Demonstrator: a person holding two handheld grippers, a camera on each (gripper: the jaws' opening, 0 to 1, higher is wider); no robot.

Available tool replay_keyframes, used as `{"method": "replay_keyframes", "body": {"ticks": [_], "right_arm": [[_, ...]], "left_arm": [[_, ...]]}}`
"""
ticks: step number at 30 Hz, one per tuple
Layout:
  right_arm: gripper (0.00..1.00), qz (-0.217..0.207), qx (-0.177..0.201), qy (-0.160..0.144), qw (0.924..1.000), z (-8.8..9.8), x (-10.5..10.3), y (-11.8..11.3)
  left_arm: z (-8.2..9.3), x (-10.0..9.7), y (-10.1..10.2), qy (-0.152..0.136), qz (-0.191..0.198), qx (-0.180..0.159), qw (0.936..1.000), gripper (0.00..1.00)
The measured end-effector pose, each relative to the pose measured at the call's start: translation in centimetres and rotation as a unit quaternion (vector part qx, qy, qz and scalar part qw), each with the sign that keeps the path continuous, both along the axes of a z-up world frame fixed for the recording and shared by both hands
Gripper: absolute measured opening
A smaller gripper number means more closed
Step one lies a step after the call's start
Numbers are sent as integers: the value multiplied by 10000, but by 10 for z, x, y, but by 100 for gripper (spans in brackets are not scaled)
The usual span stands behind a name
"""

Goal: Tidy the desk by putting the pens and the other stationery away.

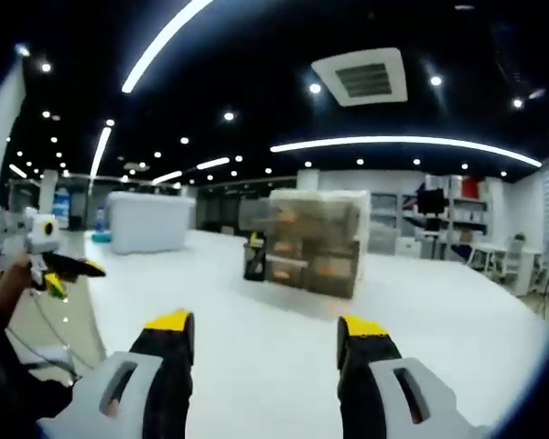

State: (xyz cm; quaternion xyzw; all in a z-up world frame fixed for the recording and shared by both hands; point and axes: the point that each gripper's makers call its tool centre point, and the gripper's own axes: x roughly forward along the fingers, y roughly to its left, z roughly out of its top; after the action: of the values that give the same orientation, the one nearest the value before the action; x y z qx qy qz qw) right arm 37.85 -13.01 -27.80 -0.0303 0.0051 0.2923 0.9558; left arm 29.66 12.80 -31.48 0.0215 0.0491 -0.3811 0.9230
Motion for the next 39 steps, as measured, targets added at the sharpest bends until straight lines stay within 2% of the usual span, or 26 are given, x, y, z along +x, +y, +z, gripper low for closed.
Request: {"method": "replay_keyframes", "body": {"ticks": [8, 17, 20, 26, 29, 39], "right_arm": [[63, -105, 175, 89, 9998, -10, -16, 0], [63, -68, 184, 186, 9996, -19, -17, 7], [62, -42, 173, 169, 9997, -17, -16, 11], [60, -118, 3, -86, 9999, 4, -7, 12], [60, -172, -158, -308, 9993, 21, 3, 14], [59, -193, -481, -657, 9965, 62, 37, 26]], "left_arm": [[7, 15, 0, -5, 135, -173, 9998, 66], [9, 23, -6, -24, 128, -201, 9997, 66], [7, 24, -9, -7, 104, -193, 9998, 66], [-2, 21, -12, 15, 83, -96, 9999, 66], [-4, 20, -8, 7, 117, -73, 9999, 66], [-5, 15, 4, -28, 195, -132, 9997, 65]]}}
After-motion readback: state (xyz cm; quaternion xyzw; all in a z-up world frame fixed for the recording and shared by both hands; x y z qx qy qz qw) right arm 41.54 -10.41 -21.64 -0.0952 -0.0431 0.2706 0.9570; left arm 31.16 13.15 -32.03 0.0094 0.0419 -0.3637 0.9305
